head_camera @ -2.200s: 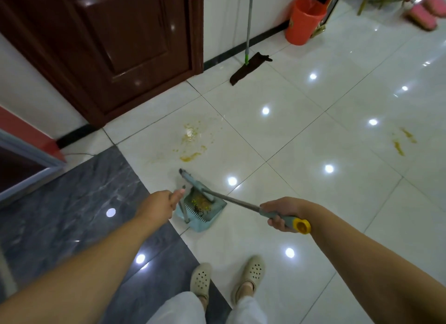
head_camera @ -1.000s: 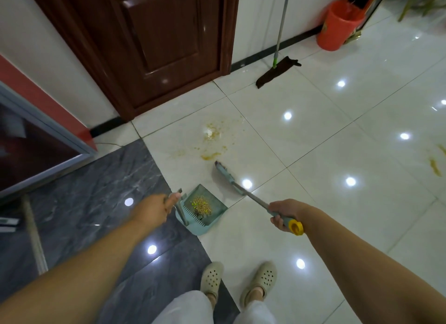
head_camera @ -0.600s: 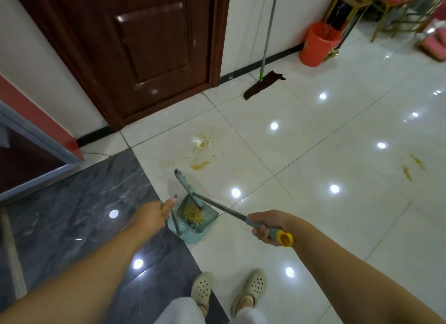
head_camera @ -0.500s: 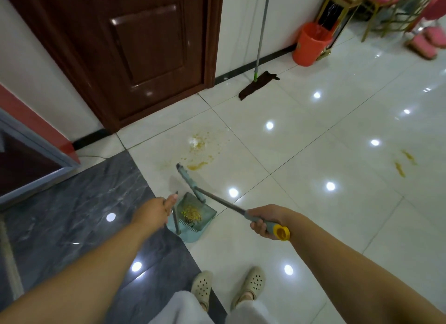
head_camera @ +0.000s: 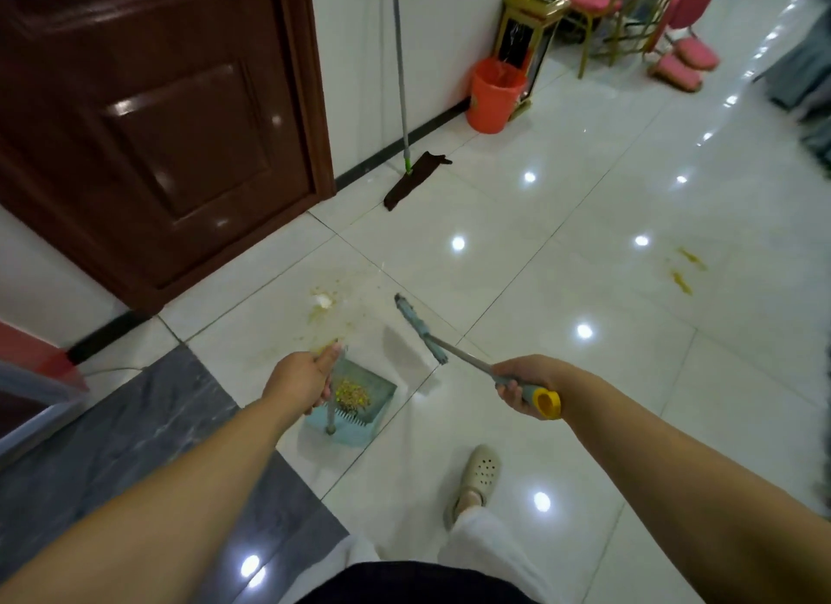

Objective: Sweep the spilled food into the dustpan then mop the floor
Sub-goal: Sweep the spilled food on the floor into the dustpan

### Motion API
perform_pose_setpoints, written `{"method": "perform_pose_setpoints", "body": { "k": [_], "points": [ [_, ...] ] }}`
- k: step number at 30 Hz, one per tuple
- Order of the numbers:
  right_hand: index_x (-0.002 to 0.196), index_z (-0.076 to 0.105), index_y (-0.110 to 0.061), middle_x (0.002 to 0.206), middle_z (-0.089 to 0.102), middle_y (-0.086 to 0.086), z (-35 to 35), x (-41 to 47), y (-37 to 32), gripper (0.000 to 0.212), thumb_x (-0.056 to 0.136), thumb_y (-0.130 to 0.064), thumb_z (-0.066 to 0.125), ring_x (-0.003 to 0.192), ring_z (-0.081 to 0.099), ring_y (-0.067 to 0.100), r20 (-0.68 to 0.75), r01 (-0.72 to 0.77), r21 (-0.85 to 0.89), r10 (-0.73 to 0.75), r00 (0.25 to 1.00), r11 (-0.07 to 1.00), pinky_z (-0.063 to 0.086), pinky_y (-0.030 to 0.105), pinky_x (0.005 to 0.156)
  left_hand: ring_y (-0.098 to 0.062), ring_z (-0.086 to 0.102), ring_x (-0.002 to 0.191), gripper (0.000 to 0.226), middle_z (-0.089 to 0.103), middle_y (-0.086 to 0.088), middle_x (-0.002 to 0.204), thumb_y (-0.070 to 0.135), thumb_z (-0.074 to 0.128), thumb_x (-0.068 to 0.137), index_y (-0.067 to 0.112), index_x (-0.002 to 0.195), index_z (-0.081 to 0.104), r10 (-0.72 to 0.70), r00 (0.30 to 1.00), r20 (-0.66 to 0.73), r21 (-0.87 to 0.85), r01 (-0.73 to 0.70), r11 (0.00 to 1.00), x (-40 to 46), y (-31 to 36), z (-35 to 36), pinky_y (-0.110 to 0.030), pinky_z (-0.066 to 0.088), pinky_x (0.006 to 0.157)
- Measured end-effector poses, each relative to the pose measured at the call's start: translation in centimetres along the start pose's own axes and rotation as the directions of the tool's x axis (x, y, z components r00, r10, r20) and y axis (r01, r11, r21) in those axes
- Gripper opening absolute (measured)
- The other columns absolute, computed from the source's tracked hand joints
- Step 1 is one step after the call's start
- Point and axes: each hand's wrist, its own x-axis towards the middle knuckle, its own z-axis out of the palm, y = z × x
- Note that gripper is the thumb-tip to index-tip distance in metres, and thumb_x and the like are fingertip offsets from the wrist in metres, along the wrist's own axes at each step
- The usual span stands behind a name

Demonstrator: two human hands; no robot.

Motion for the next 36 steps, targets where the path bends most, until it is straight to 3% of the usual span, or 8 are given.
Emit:
{"method": "perform_pose_setpoints", "body": {
  "k": [7,19,25,36],
  "points": [
    [0.092,0.046,-0.004,0.064,0.047,0.009,-9.1,0.3,-5.6,0.011,0.096,-0.012,0.052,0.028,0.042,0.007,-0.045,0.024,0.074,-0.020,0.999,0.997,0.041,0.011,0.032,-0.022,0.049,0.046,0.060,0.058,-0.008,0.055,0.055,0.041,0.093,0.006,0.064,0.059,0.046,0.998,-0.053,0.000,-0.046,0.999,5.2,8.7,4.9,-0.027,0.041,0.048],
    [0.093,0.047,-0.003,0.059,0.051,0.010,-24.9,3.6,-19.6,0.011,0.091,-0.011,0.055,0.030,0.043,0.008,-0.062,-0.027,0.052,0.030,0.998,0.998,0.041,0.013,0.031,-0.021,0.045,0.043,0.059,0.056,-0.004,0.052,0.055,0.042,0.093,0.007,0.062,0.058,0.040,0.994,-0.102,-0.099,-0.050,0.994,15.1,25.5,15.4,-0.025,0.037,0.045],
    [0.090,0.048,-0.004,0.060,0.051,0.009,-28.7,4.8,-25.6,0.011,0.091,-0.012,0.056,0.029,0.042,0.008,-0.079,-0.018,0.069,0.023,0.997,0.997,0.040,0.012,0.032,-0.020,0.048,0.042,0.060,0.056,-0.001,0.051,0.058,0.039,0.093,0.009,0.063,0.058,0.034,0.985,-0.167,-0.082,-0.048,0.995,19.2,31.5,18.7,-0.025,0.040,0.048],
    [0.091,0.050,-0.002,0.048,0.052,0.010,-32.5,9.4,-40.4,0.014,0.093,-0.014,0.056,0.028,0.042,0.010,-0.138,0.034,0.106,-0.019,0.990,0.994,0.040,0.014,0.031,-0.022,0.050,0.045,0.060,0.058,-0.003,0.055,0.060,0.038,0.092,0.009,0.066,0.060,0.081,0.992,-0.102,-0.016,-0.083,0.996,34.2,43.0,20.6,-0.027,0.043,0.050]
  ]
}}
